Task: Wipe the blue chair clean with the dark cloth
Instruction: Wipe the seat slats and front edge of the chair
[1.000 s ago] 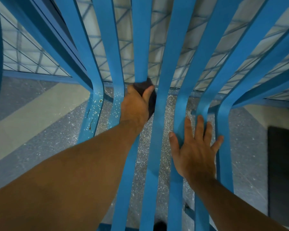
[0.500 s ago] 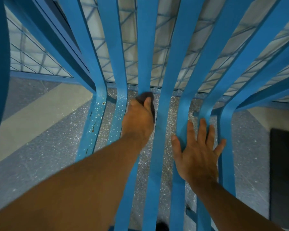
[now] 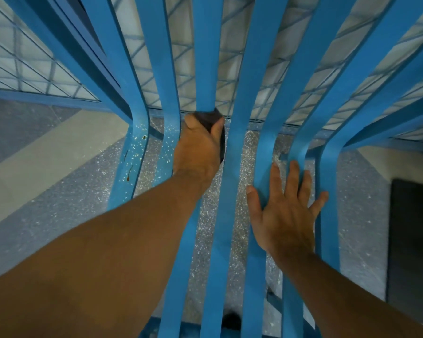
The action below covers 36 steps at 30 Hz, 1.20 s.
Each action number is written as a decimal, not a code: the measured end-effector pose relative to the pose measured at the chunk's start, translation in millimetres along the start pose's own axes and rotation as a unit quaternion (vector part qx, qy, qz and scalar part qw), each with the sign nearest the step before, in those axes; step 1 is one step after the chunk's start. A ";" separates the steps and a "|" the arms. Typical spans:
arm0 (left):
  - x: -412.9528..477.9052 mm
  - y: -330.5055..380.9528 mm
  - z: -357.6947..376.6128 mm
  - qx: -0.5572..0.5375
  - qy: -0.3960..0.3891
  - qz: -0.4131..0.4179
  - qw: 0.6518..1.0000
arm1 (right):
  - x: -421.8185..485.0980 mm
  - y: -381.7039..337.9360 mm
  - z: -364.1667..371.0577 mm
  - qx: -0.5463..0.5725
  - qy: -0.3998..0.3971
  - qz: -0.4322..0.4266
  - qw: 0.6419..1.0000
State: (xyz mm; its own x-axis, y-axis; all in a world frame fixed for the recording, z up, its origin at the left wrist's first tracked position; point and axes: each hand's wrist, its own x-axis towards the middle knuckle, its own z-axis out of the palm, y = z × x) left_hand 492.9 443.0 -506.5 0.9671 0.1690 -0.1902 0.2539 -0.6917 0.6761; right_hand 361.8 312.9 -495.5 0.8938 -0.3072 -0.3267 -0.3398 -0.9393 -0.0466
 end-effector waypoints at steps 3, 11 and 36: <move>-16.1 -6.7 -6.3 0.060 -0.043 -0.051 0.996 | 0.0 -1.3 1.0 0.001 0.005 0.001 1.000; -93.5 -30.1 -27.4 0.130 -0.047 -0.020 0.990 | -0.1 -0.4 -1.7 -0.002 -0.014 0.002 1.000; 36.1 58.3 -18.3 -0.215 0.226 0.163 0.936 | -0.4 0.1 3.0 0.005 0.001 -0.008 1.000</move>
State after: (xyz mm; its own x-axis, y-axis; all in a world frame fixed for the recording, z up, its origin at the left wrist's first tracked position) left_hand 542.9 421.6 -460.9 0.8777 0.3459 0.3318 -0.1673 -0.4276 0.8883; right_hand 360.5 313.5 -498.2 0.8998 -0.2931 -0.3231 -0.3289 -0.9424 -0.0614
